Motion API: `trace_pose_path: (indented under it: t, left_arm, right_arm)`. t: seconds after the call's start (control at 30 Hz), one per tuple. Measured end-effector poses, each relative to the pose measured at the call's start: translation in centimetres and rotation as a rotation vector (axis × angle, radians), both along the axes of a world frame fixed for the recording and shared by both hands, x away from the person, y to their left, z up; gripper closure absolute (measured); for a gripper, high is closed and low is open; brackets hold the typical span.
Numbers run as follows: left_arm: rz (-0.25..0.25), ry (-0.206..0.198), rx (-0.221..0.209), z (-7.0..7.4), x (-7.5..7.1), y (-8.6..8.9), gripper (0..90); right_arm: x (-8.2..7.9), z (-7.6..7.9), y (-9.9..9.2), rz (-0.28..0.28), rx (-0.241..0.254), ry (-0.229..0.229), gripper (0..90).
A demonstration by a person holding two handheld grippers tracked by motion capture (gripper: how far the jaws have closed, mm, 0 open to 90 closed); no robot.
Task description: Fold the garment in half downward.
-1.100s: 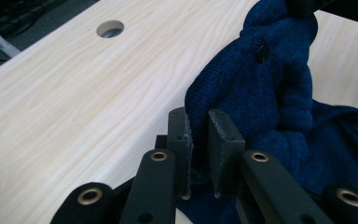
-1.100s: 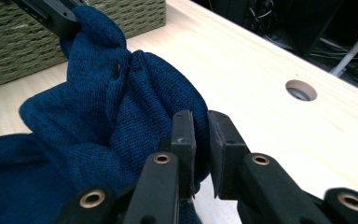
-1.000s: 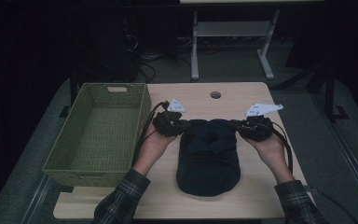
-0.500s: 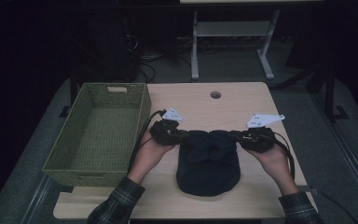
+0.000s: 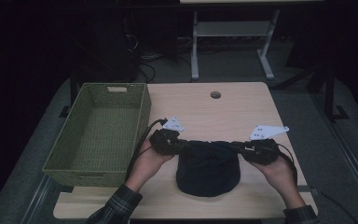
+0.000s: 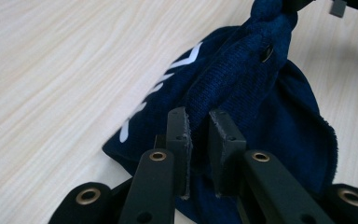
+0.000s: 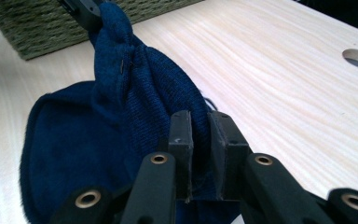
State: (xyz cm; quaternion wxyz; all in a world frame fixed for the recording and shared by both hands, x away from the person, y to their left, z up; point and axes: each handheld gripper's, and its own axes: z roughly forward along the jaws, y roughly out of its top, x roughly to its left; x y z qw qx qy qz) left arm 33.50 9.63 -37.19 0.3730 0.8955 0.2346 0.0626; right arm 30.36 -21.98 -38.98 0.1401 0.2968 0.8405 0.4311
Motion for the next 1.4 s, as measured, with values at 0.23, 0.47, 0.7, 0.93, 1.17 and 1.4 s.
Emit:
trace_pose_path:
  t: [0.23,0.47,0.7,0.93,1.17,1.4]
  left_arm:
    - [-0.016,0.027,0.026,-1.0,-1.4,0.0,79.2]
    - [-0.038,0.052,0.049,-2.1,-3.1,0.2,79.1]
    - [-0.057,0.099,0.067,-3.7,-4.4,0.5,79.2]
    - [-0.071,0.126,0.091,-5.1,-5.5,0.3,79.3]
    - [-0.072,0.128,0.079,-4.9,-5.9,0.4,76.8]
    - [-0.043,0.120,0.048,-3.7,-5.8,1.7,70.5]
  right_arm:
    - [-1.7,-0.8,0.1,0.015,0.003,0.027,77.8]
    - [-3.3,-2.2,0.4,0.040,-0.002,0.054,76.8]
    - [-4.8,-3.8,0.6,0.072,-0.011,0.087,76.0]
    - [-6.0,-5.1,1.0,0.098,-0.026,0.106,74.3]
    - [-6.9,-5.2,0.6,0.104,-0.009,0.120,65.9]
    - [-7.1,-4.7,-0.4,0.075,0.007,0.103,61.2]
